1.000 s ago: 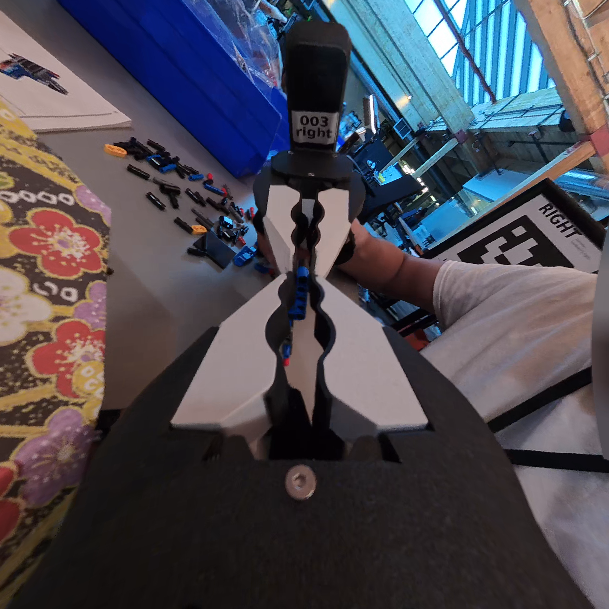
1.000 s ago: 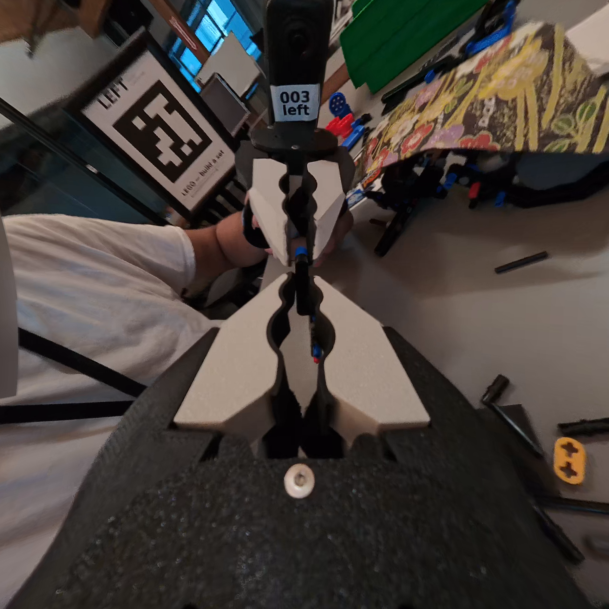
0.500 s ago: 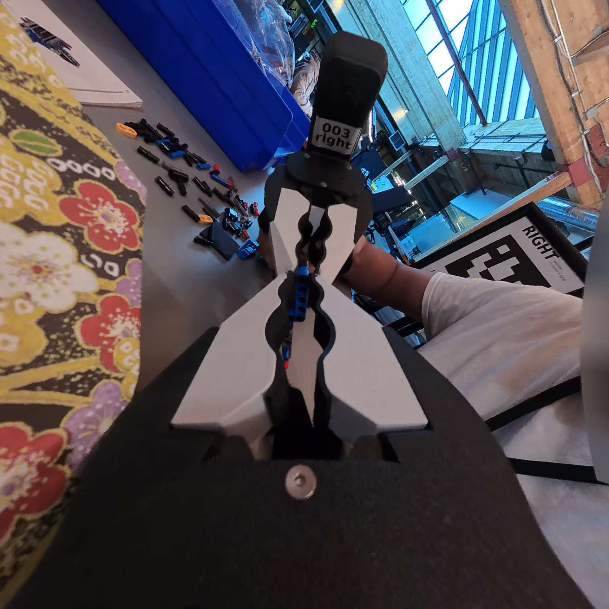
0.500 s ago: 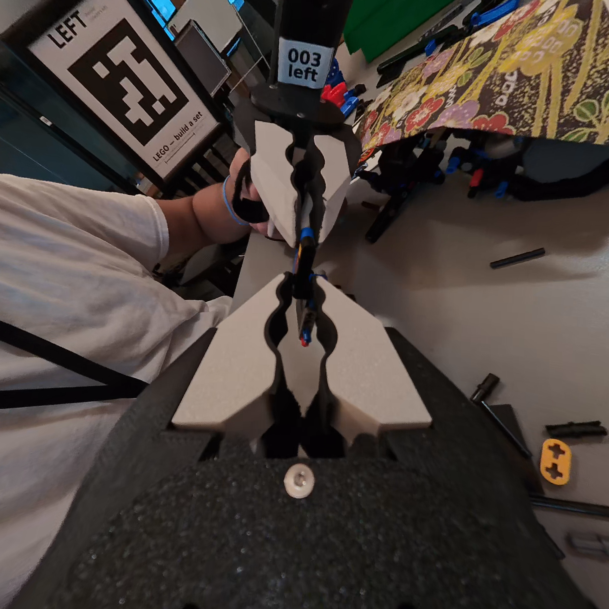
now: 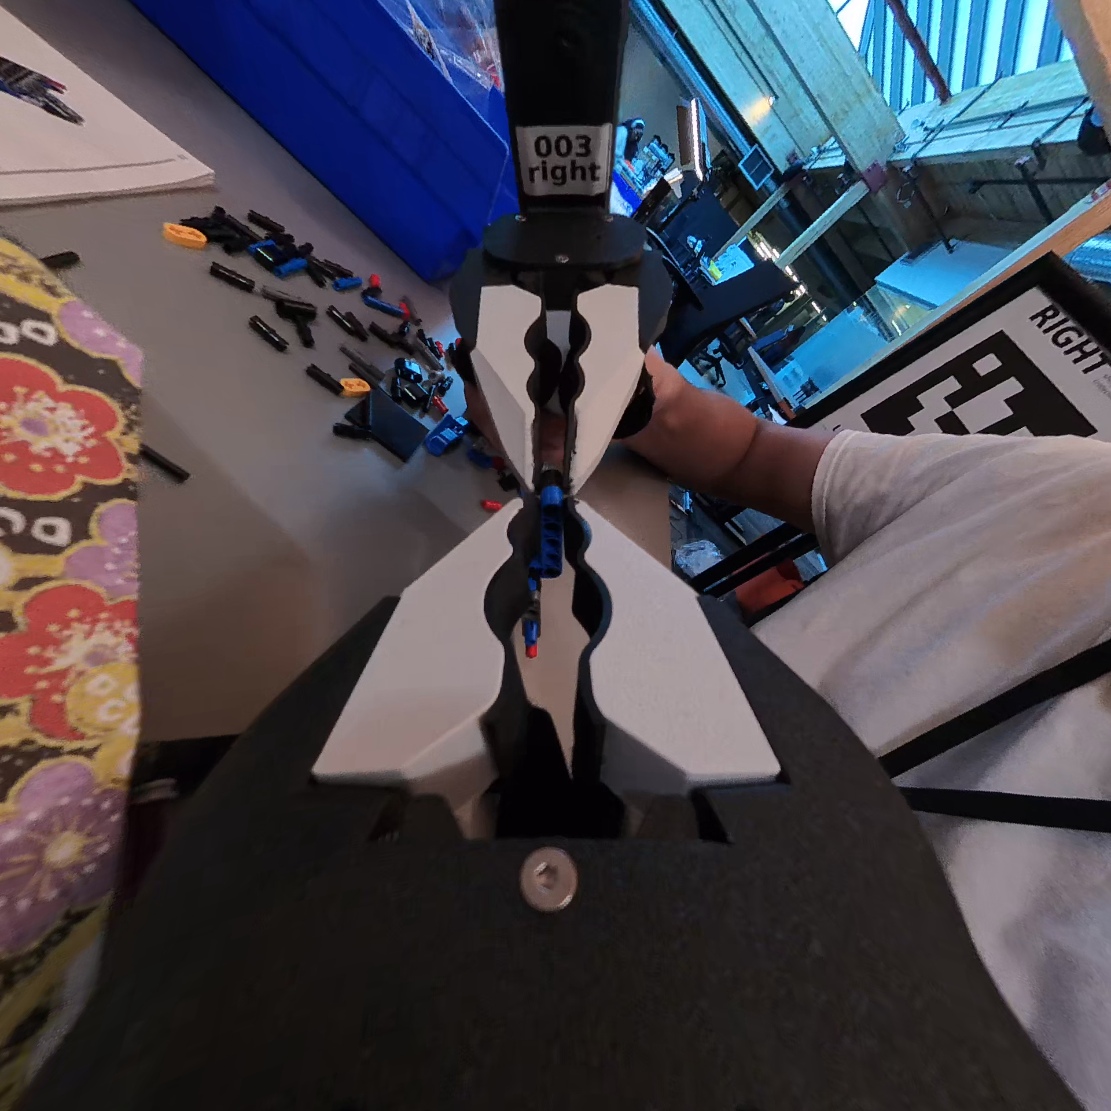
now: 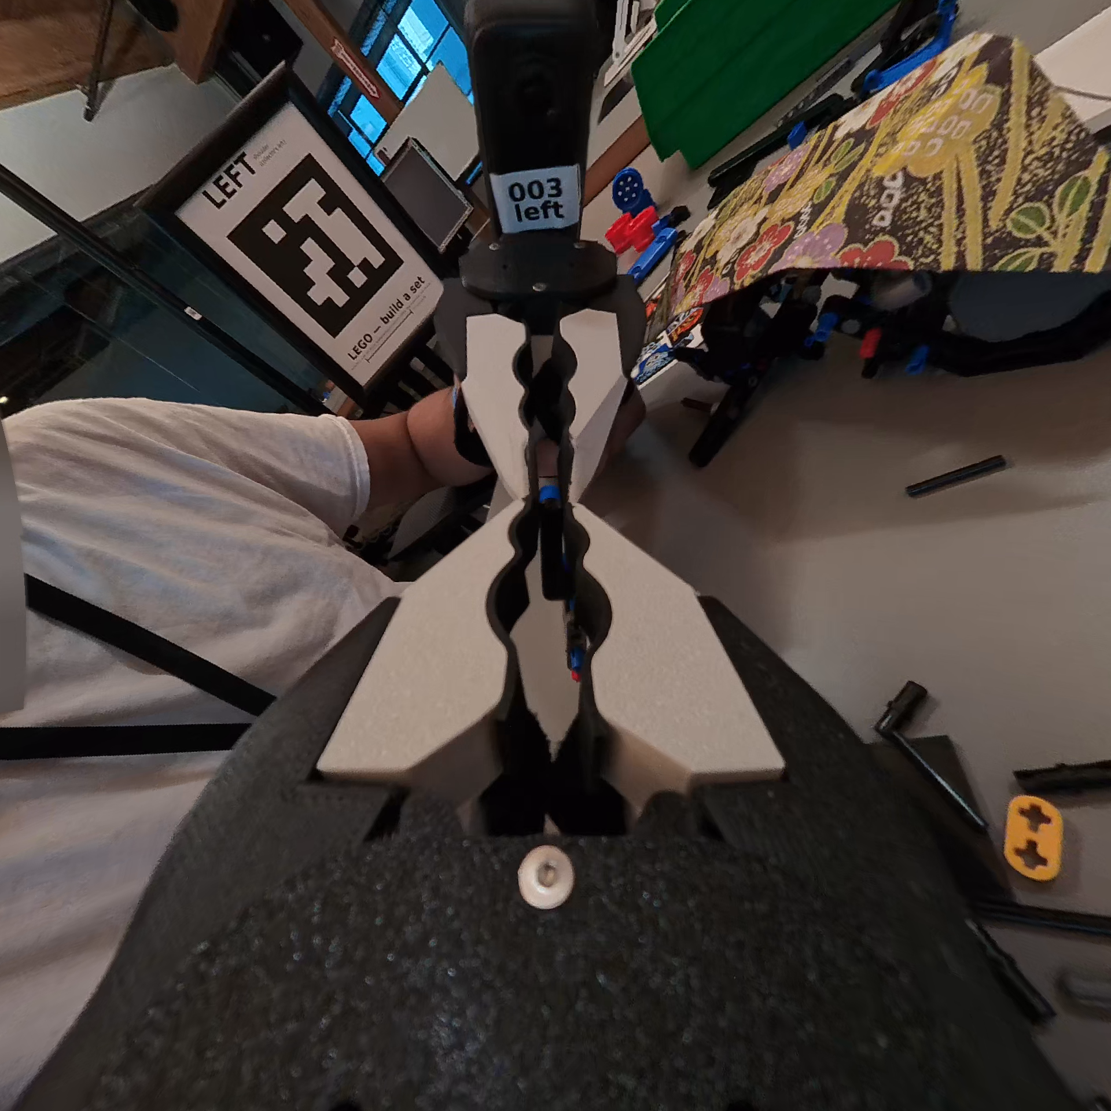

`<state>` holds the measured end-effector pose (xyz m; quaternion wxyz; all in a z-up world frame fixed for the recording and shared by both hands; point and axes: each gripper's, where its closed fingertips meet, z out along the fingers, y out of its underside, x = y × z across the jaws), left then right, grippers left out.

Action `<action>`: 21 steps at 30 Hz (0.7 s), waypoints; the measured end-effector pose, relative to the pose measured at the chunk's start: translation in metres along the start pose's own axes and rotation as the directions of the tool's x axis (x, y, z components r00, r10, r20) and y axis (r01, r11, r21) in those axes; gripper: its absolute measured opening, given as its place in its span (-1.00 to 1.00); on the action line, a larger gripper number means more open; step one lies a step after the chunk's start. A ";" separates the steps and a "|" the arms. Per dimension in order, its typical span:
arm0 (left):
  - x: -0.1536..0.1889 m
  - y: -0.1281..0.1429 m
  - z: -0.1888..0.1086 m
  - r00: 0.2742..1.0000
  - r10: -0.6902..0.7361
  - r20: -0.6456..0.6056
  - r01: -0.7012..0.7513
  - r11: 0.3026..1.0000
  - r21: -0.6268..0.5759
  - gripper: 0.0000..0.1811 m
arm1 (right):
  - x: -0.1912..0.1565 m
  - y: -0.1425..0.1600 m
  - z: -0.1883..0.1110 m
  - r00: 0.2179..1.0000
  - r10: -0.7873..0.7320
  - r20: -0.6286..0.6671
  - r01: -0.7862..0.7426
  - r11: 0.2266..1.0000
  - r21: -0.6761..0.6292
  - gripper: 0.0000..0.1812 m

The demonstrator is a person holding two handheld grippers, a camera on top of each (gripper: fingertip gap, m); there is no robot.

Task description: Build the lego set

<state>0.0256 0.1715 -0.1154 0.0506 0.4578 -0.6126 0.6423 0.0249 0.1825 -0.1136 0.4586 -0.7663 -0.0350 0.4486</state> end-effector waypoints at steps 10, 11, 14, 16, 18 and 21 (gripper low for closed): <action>-0.001 -0.006 -0.003 1.000 -0.013 -0.001 0.013 0.999 0.036 -0.94 | -0.004 -0.005 -0.003 0.999 -0.048 -0.014 0.048 0.999 0.025 -0.81; -0.001 -0.008 -0.004 1.000 -0.023 -0.006 0.024 0.999 0.047 -0.95 | -0.005 -0.004 -0.002 0.998 -0.055 -0.013 0.055 0.998 0.017 -0.79; -0.002 -0.013 -0.007 0.999 -0.037 -0.010 0.037 0.996 0.076 -0.95 | -0.004 0.006 0.002 0.995 -0.096 -0.031 0.095 0.995 -0.043 -0.78; -0.003 -0.014 -0.007 0.999 -0.041 -0.005 0.041 0.996 0.079 -0.95 | -0.002 0.011 0.005 0.990 -0.130 -0.051 0.126 0.989 -0.075 -0.77; -0.003 -0.013 -0.007 0.999 -0.049 -0.012 0.050 0.996 0.076 -0.95 | -0.001 0.013 0.007 0.985 -0.156 -0.069 0.150 0.985 -0.088 -0.76; -0.002 -0.012 -0.006 0.999 -0.048 -0.015 0.049 0.996 0.070 -0.94 | 0.001 0.014 0.007 0.982 -0.170 -0.088 0.161 0.982 -0.099 -0.78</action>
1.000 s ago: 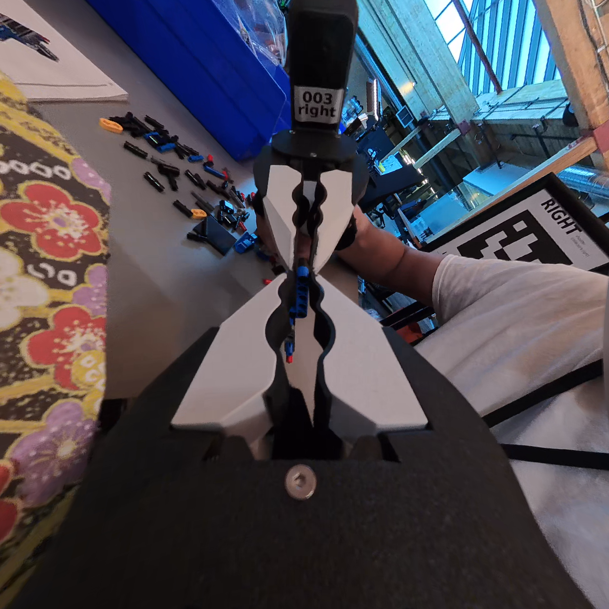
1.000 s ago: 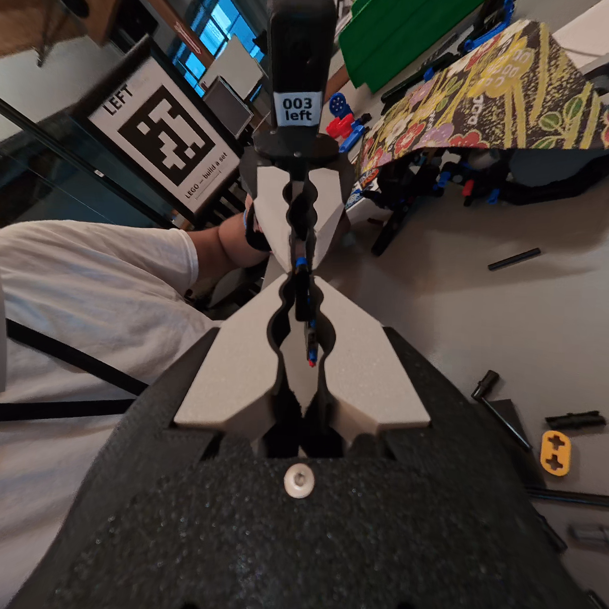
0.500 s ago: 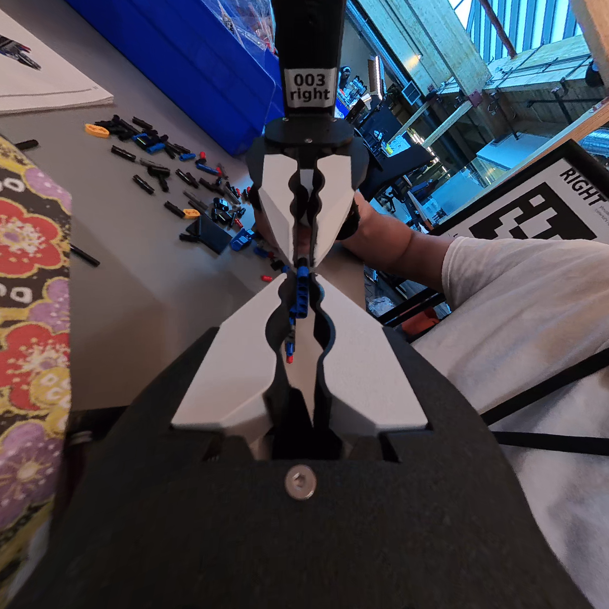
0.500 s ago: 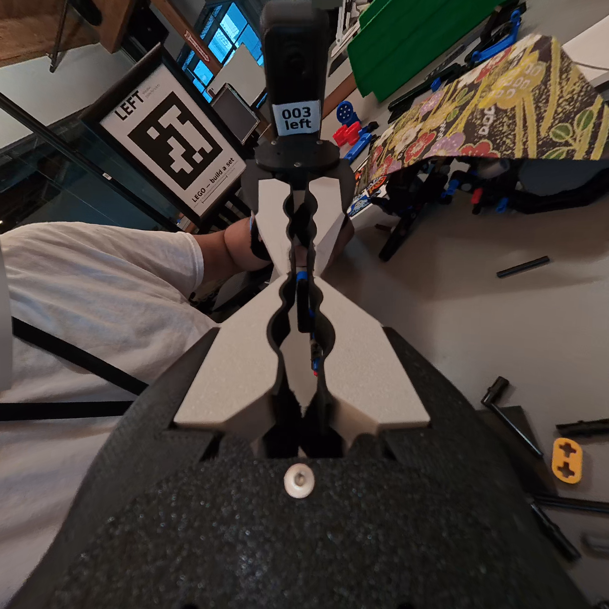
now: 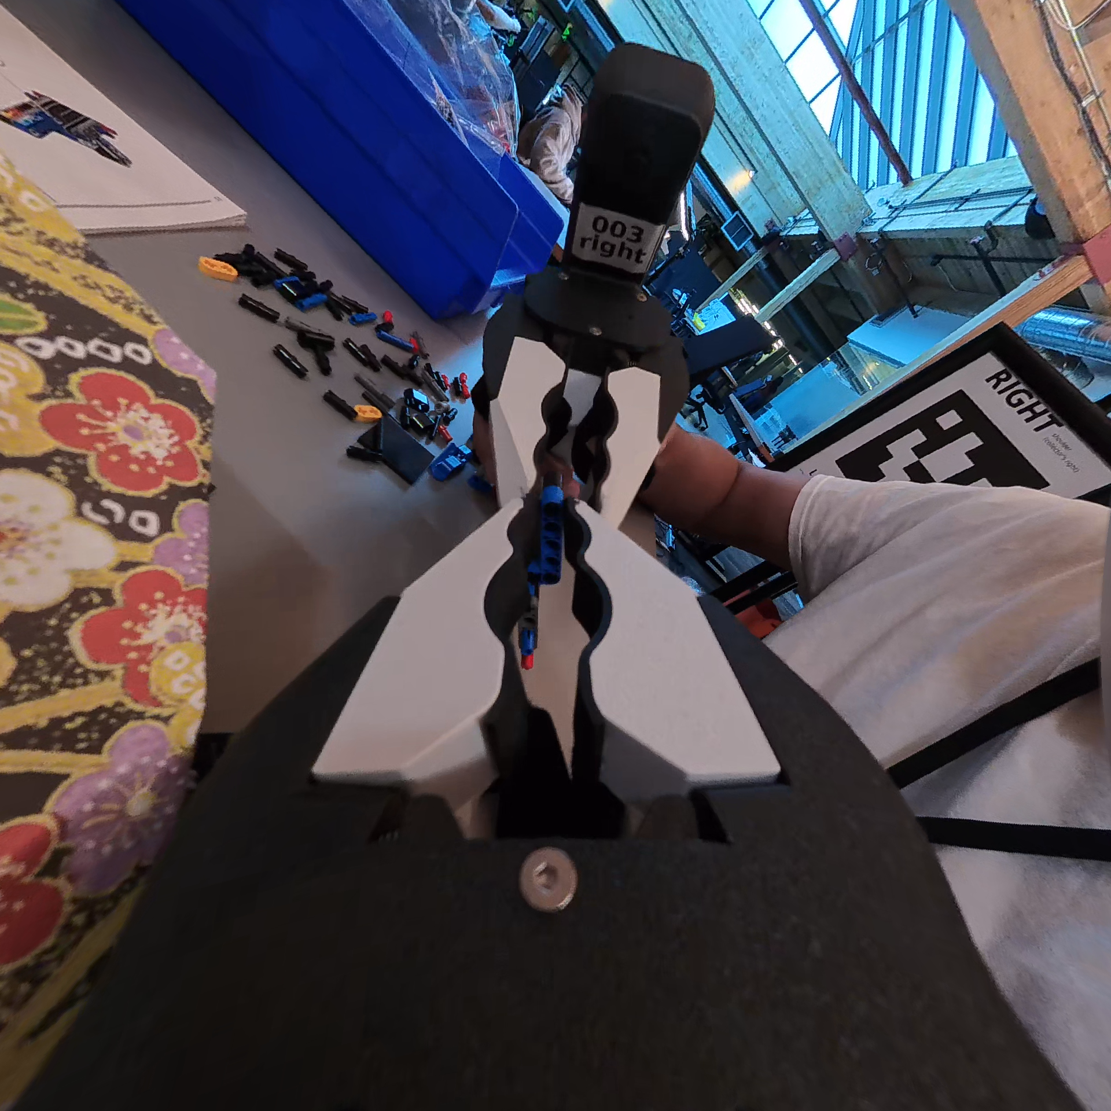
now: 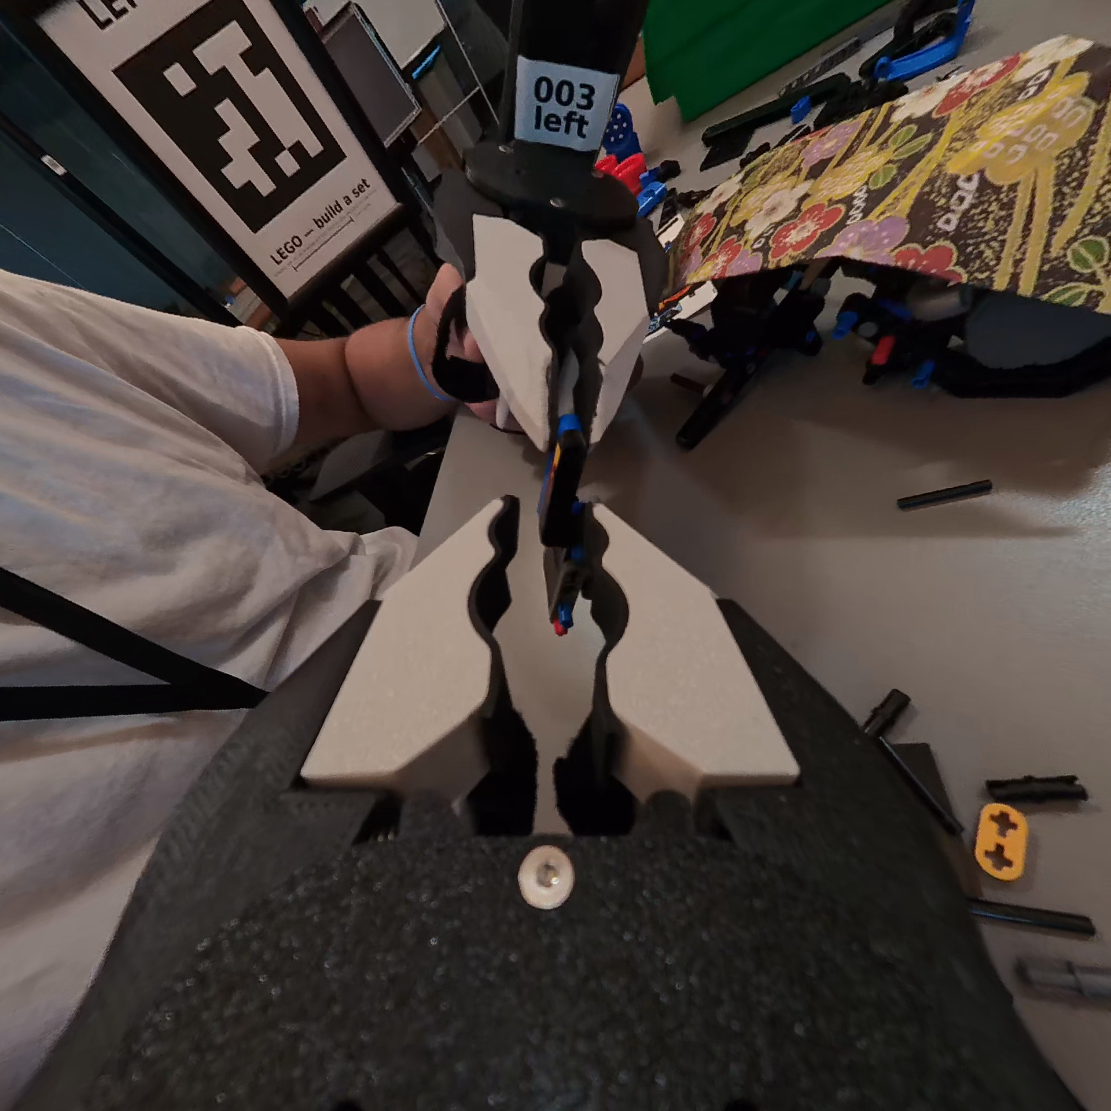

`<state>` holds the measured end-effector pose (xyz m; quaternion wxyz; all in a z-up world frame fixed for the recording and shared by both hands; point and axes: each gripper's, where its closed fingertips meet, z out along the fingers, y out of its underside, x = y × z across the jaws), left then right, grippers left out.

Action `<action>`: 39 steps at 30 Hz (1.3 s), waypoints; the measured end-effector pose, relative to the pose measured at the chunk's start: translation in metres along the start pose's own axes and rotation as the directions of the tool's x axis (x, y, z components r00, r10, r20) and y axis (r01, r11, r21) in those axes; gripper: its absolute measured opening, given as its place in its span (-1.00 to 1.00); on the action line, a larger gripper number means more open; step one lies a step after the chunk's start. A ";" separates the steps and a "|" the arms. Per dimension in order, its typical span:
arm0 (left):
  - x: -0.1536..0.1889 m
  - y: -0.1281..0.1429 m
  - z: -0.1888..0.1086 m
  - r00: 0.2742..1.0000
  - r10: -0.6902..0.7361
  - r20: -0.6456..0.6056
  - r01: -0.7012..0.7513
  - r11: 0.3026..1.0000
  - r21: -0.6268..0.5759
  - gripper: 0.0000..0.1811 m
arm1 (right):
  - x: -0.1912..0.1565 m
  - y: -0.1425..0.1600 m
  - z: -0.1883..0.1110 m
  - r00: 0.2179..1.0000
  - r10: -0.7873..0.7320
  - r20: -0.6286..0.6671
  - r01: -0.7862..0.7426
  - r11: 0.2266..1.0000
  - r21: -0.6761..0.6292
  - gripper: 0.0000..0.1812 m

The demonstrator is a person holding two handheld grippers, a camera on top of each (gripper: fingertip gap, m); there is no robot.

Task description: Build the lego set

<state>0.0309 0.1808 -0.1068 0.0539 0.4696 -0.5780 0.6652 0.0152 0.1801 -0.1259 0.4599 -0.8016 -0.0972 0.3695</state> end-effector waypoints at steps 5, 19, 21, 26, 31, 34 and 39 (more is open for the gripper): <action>0.002 0.006 0.004 1.000 0.023 0.003 -0.023 0.999 -0.035 -0.94 | 0.005 -0.005 -0.006 1.000 0.013 -0.022 -0.012 1.000 0.022 -0.82; -0.002 0.007 0.004 0.999 0.044 0.030 -0.043 0.998 -0.043 -0.94 | 0.003 -0.017 -0.016 1.000 0.004 -0.009 -0.003 0.996 0.085 -0.78; -0.002 0.005 0.002 0.999 0.026 0.022 -0.026 0.999 -0.029 -0.95 | 0.002 -0.004 -0.008 1.000 -0.015 -0.009 0.015 1.000 0.010 -0.74; 0.001 0.007 0.004 1.000 0.026 0.008 -0.025 0.999 -0.041 -0.94 | 0.006 0.008 0.002 0.990 -0.113 -0.079 0.107 0.991 -0.075 -0.77; 0.004 0.012 0.006 0.998 0.055 0.006 -0.054 0.996 -0.070 -0.94 | 0.007 -0.008 -0.010 0.998 -0.045 -0.050 0.046 0.999 0.011 -0.78; 0.004 0.013 0.006 0.999 0.051 0.003 -0.051 0.996 -0.074 -0.94 | 0.009 -0.018 -0.020 0.998 -0.027 -0.053 0.031 0.997 0.076 -0.84; 0.001 0.009 0.004 0.999 0.031 0.008 -0.031 0.998 -0.051 -0.95 | 0.000 0.000 -0.010 0.997 -0.076 -0.003 0.075 0.997 -0.033 -0.68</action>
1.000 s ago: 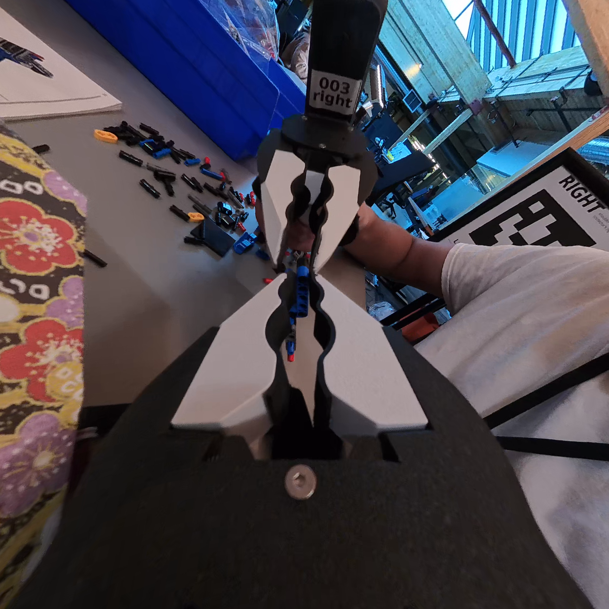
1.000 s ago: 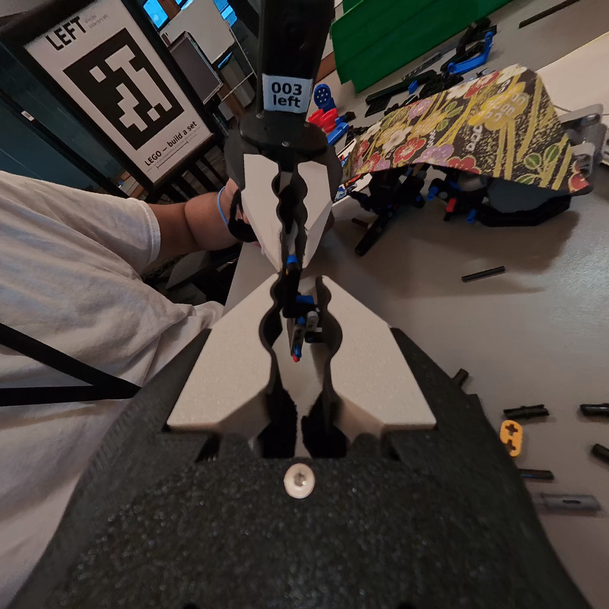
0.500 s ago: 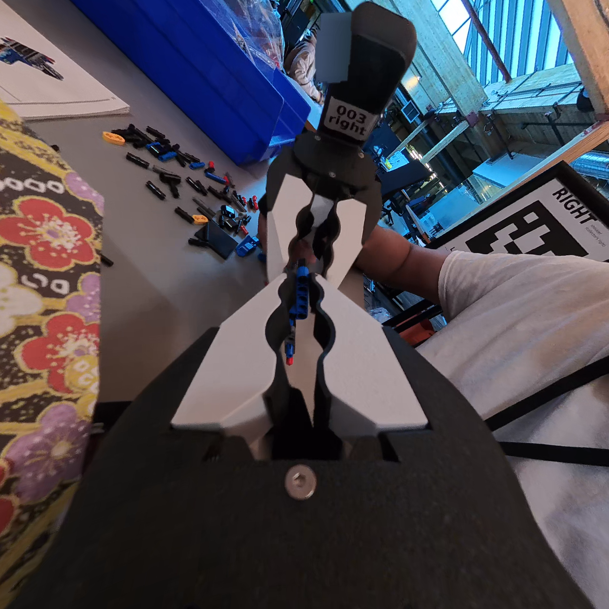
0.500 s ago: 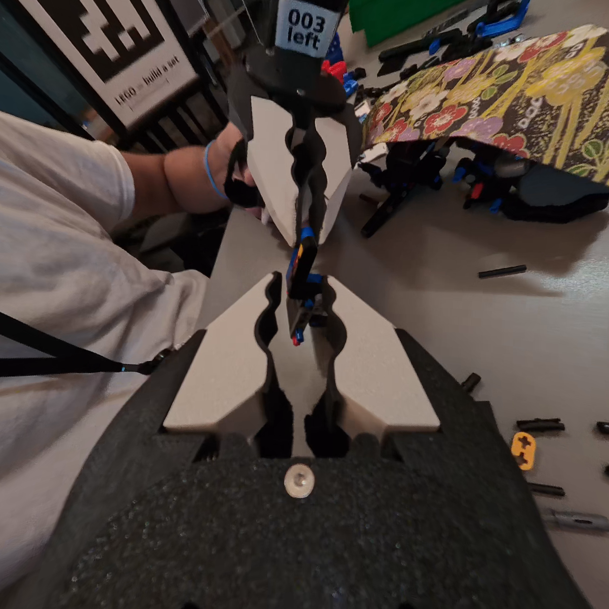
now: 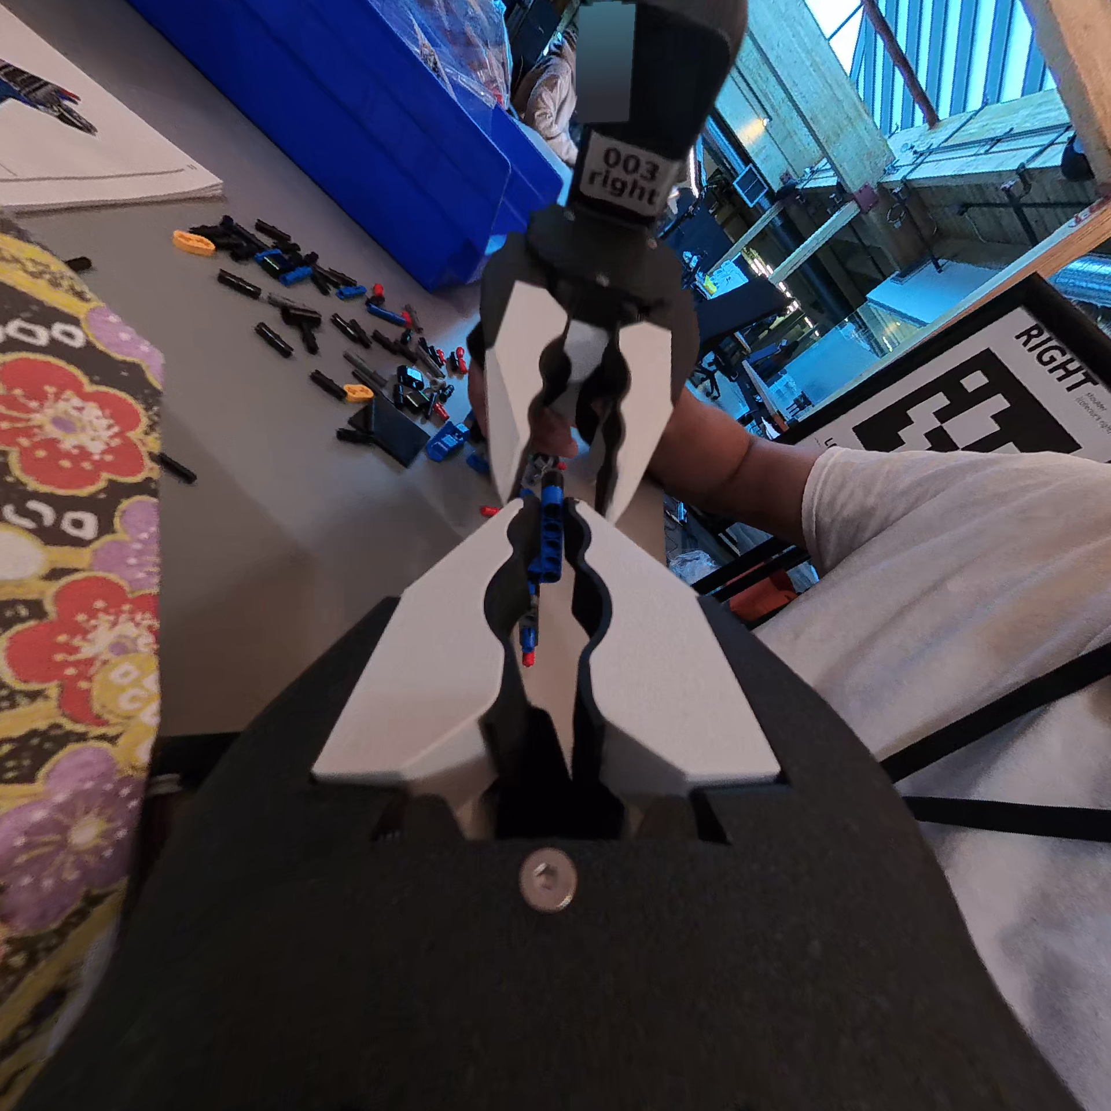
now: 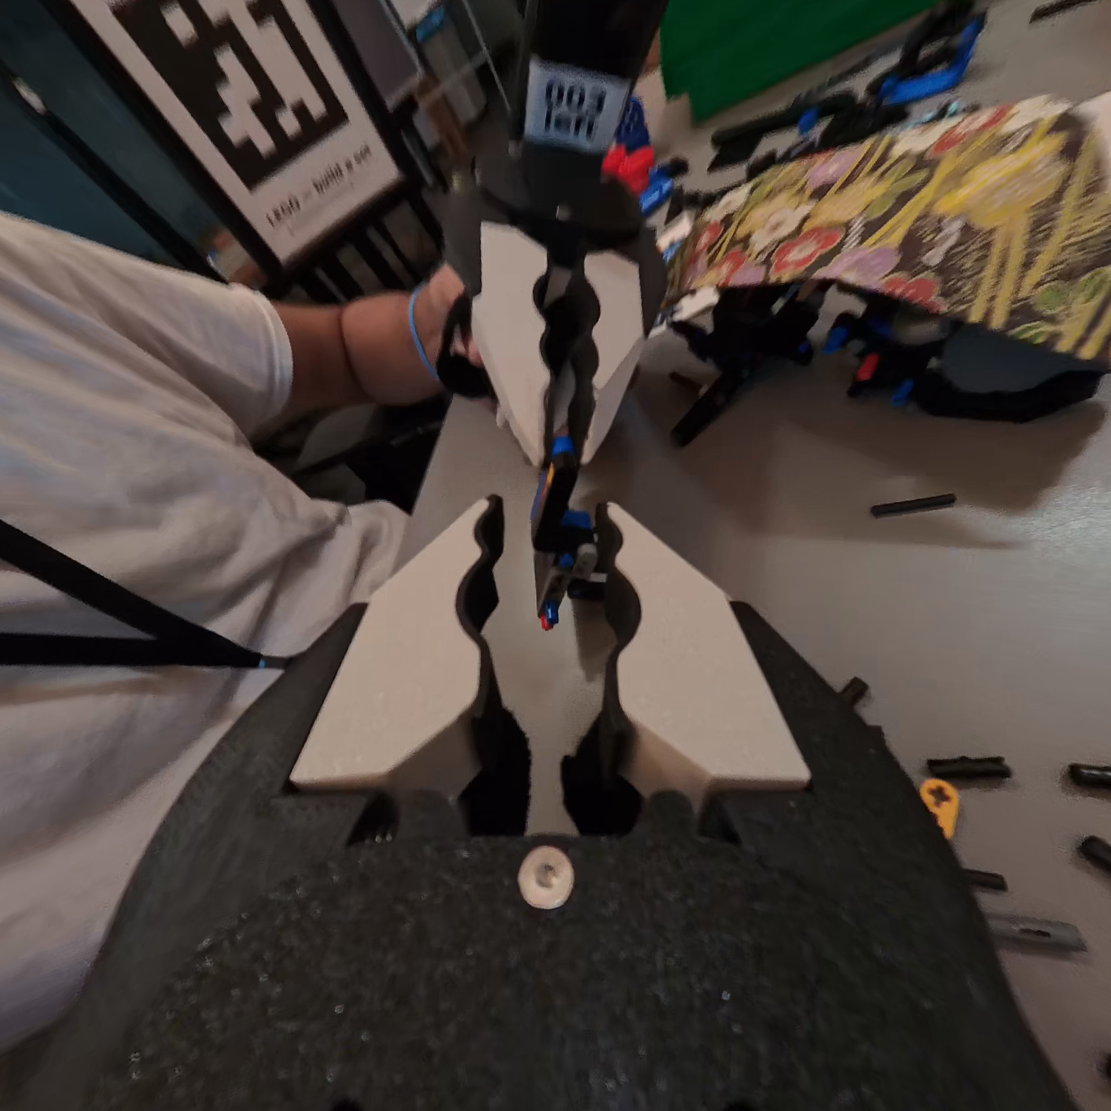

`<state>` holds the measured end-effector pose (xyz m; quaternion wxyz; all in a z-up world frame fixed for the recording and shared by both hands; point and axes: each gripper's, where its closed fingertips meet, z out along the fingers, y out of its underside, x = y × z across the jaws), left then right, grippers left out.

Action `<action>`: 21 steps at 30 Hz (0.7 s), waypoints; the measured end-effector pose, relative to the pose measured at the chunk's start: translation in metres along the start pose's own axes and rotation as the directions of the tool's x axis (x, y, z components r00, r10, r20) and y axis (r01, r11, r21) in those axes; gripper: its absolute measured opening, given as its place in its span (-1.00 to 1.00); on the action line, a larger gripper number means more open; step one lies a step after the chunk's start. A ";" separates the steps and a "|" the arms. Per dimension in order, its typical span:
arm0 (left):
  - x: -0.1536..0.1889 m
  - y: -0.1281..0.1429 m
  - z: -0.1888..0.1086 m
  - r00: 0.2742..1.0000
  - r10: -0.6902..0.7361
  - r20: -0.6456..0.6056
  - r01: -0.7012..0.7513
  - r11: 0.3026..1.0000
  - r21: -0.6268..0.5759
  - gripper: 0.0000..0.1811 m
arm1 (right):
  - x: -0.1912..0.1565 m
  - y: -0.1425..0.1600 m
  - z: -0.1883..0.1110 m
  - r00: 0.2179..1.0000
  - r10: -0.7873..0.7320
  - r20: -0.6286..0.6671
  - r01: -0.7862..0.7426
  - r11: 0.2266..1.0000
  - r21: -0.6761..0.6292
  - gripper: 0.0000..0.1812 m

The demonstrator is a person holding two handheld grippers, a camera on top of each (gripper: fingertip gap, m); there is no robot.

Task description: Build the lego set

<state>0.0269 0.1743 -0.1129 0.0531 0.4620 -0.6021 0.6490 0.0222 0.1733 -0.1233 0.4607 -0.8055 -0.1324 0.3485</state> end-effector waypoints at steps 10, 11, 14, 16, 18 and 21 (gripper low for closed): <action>0.005 0.001 0.000 0.999 -0.004 -0.032 0.004 1.000 -0.009 -0.94 | 0.003 0.008 0.006 0.996 -0.074 -0.051 0.070 0.995 -0.067 -0.71; 0.004 0.001 0.001 1.000 -0.001 -0.025 0.001 1.000 -0.005 -0.94 | -0.001 0.005 0.005 0.997 -0.071 -0.027 0.070 0.997 -0.045 -0.73; 0.008 -0.003 -0.002 0.999 0.000 -0.047 0.001 1.000 0.013 -0.95 | 0.000 0.009 0.005 0.998 -0.048 -0.027 0.046 0.997 -0.067 -0.72; 0.007 -0.002 -0.001 0.999 -0.005 -0.046 0.005 1.000 0.008 -0.94 | 0.001 0.011 0.007 0.999 -0.032 -0.025 0.031 0.997 -0.068 -0.73; 0.005 -0.003 -0.002 0.999 0.001 -0.035 0.000 1.000 0.015 -0.94 | 0.003 0.010 0.007 1.000 0.006 -0.013 -0.007 0.998 -0.059 -0.75; 0.005 -0.005 -0.004 0.999 0.000 -0.034 0.001 1.000 0.025 -0.95 | 0.004 0.008 0.000 0.999 0.039 0.009 -0.038 0.998 -0.040 -0.74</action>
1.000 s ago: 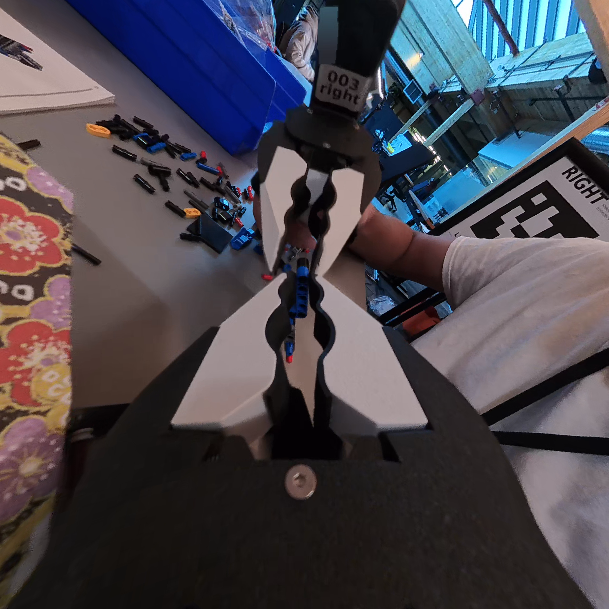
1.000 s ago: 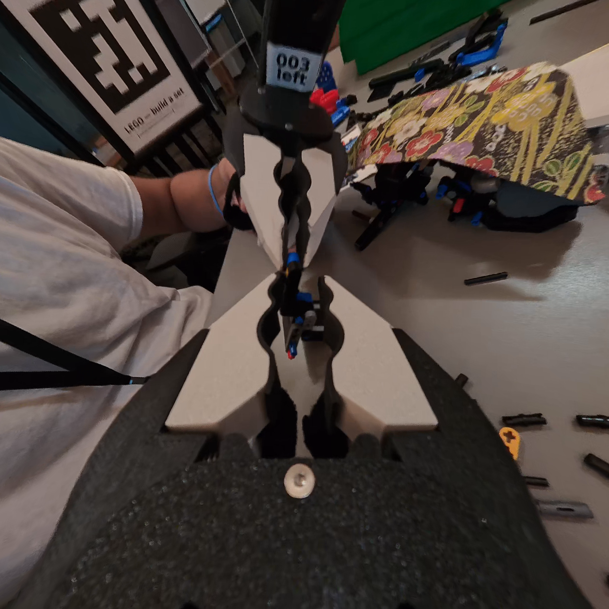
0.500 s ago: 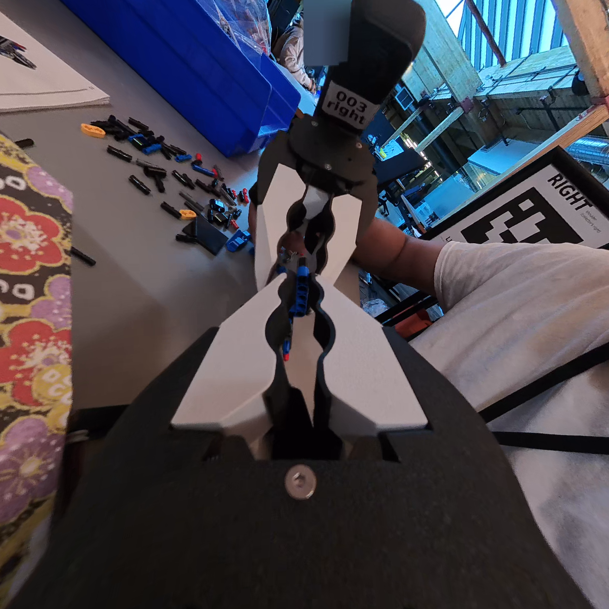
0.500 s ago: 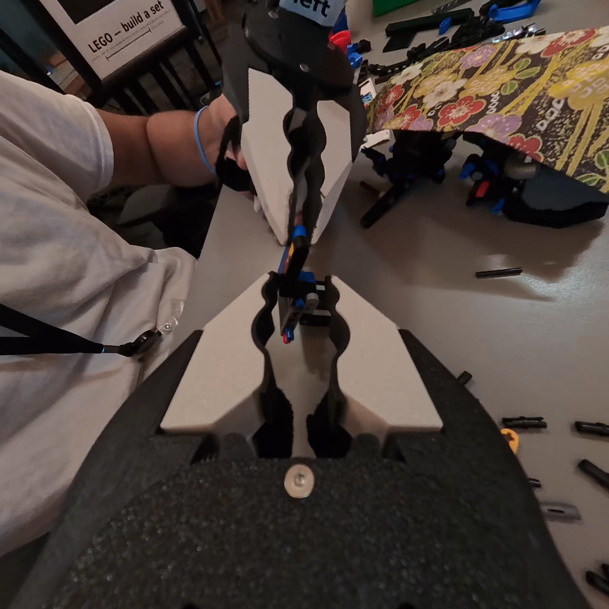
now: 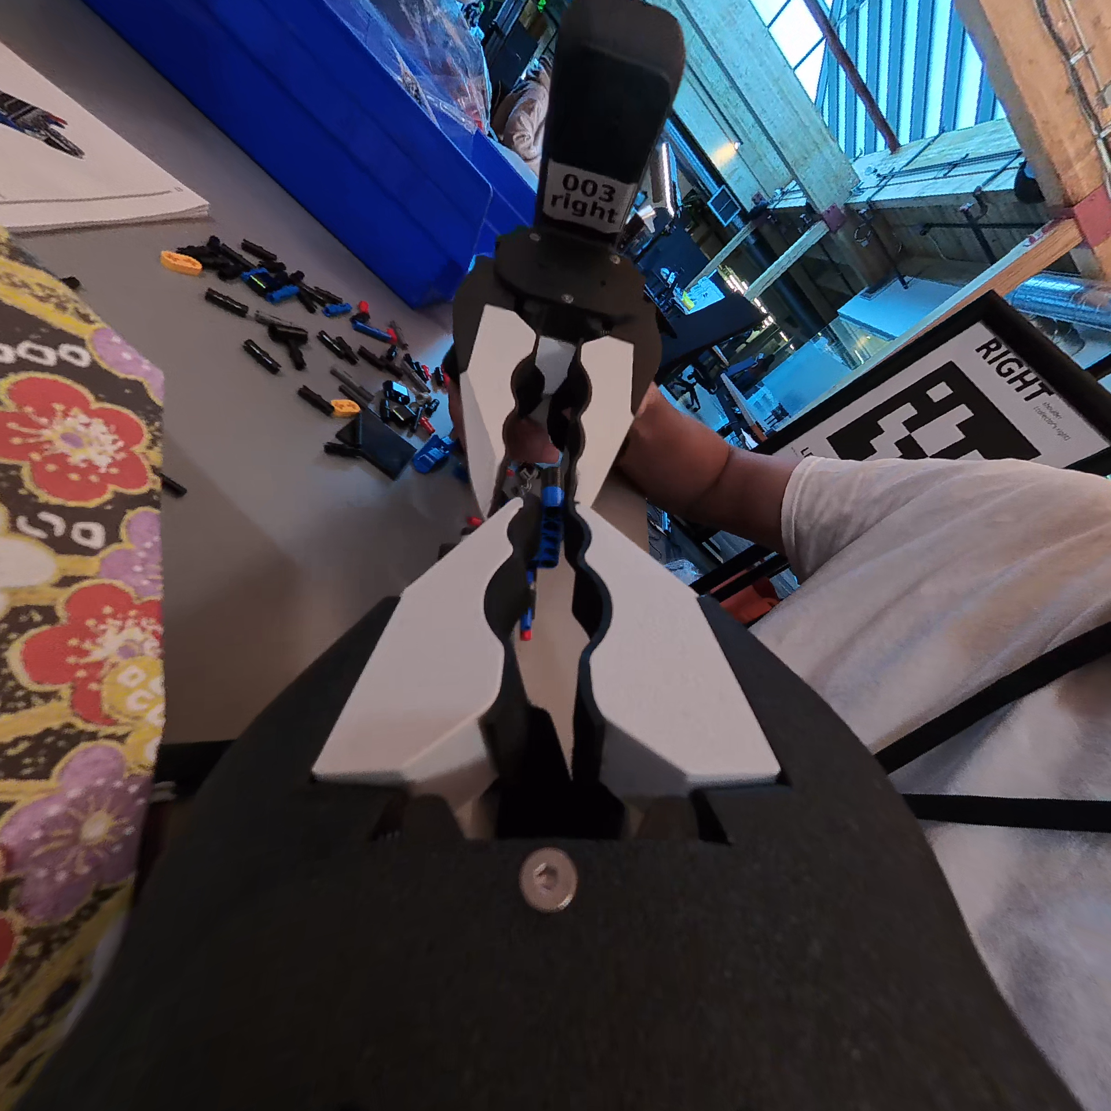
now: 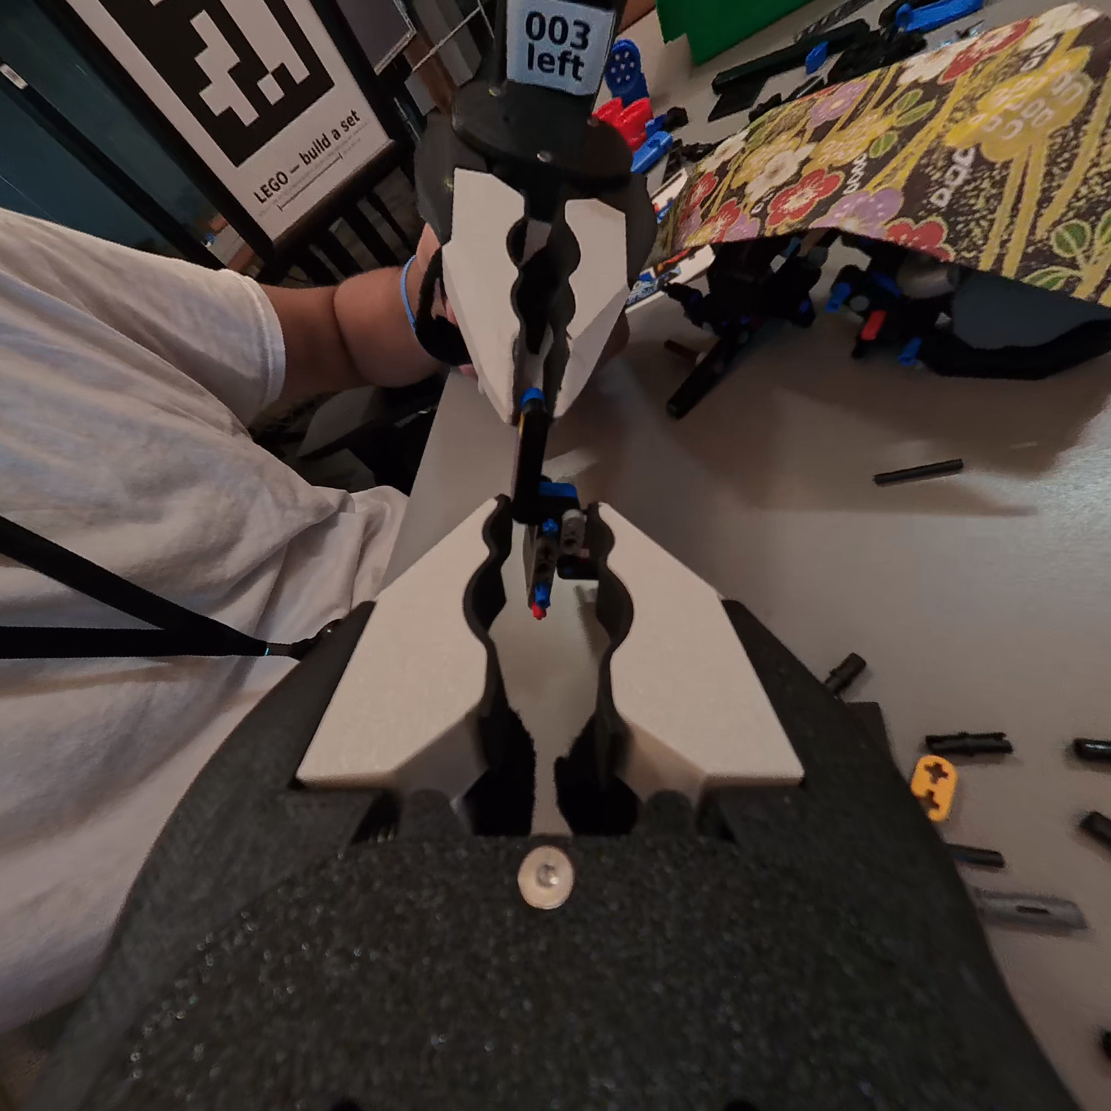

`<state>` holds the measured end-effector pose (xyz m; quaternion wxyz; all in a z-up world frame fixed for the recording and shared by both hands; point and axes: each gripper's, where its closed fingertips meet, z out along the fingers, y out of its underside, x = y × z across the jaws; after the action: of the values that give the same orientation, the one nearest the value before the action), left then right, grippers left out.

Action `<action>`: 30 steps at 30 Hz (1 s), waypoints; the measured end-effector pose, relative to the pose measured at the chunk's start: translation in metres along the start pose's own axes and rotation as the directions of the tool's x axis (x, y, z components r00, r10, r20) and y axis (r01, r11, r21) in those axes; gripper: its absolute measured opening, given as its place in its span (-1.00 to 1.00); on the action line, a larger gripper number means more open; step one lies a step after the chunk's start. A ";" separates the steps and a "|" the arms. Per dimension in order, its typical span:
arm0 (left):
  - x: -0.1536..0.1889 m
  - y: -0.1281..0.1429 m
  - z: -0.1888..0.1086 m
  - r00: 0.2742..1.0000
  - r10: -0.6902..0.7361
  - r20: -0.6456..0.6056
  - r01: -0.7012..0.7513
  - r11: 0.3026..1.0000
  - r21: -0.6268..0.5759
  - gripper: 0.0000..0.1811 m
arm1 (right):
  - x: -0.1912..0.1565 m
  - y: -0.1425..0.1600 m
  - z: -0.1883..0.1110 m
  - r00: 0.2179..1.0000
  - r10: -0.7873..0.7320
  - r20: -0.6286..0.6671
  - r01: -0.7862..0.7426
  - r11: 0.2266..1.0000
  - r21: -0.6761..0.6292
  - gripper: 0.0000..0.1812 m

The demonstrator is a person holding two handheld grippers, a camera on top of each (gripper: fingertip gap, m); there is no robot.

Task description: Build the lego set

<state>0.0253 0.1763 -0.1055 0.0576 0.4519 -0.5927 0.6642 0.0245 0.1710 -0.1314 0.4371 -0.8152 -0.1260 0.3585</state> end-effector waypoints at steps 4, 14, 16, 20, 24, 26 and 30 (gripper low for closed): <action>-0.003 0.002 0.001 1.000 0.014 0.022 -0.014 1.000 -0.011 -0.95 | -0.002 -0.004 -0.007 1.000 -0.005 0.014 0.005 1.000 0.024 -0.75; 0.003 0.001 0.000 1.000 0.023 -0.003 -0.023 1.000 -0.012 -0.94 | 0.009 0.000 -0.010 0.999 -0.001 -0.044 0.001 1.000 -0.006 -0.77; -0.001 0.003 -0.001 0.999 0.045 0.028 -0.045 0.999 -0.025 -0.95 | 0.013 -0.002 -0.019 0.998 -0.016 -0.060 0.016 1.000 0.003 -0.76; -0.008 0.018 0.003 0.975 0.188 0.114 -0.171 0.974 -0.145 -0.95 | 0.019 -0.017 -0.040 0.994 -0.022 -0.105 0.030 0.996 0.079 -0.74; -0.007 0.022 0.010 0.933 0.325 0.154 -0.296 0.937 -0.184 -0.94 | 0.024 -0.021 -0.049 0.987 -0.039 -0.154 0.056 0.993 0.106 -0.74; -0.006 0.022 0.011 0.920 0.354 0.165 -0.322 0.927 -0.192 -0.94 | 0.025 -0.021 -0.050 0.986 -0.038 -0.164 0.056 0.993 0.108 -0.75; 0.000 0.027 0.011 0.837 0.512 0.195 -0.466 0.853 -0.235 -0.91 | 0.028 -0.023 -0.052 0.982 -0.051 -0.184 0.073 0.991 0.114 -0.75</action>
<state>0.0145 0.1597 -0.1264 -0.1496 0.3580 -0.7479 0.5385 0.0833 0.1664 -0.1076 0.5062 -0.8121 -0.0894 0.2763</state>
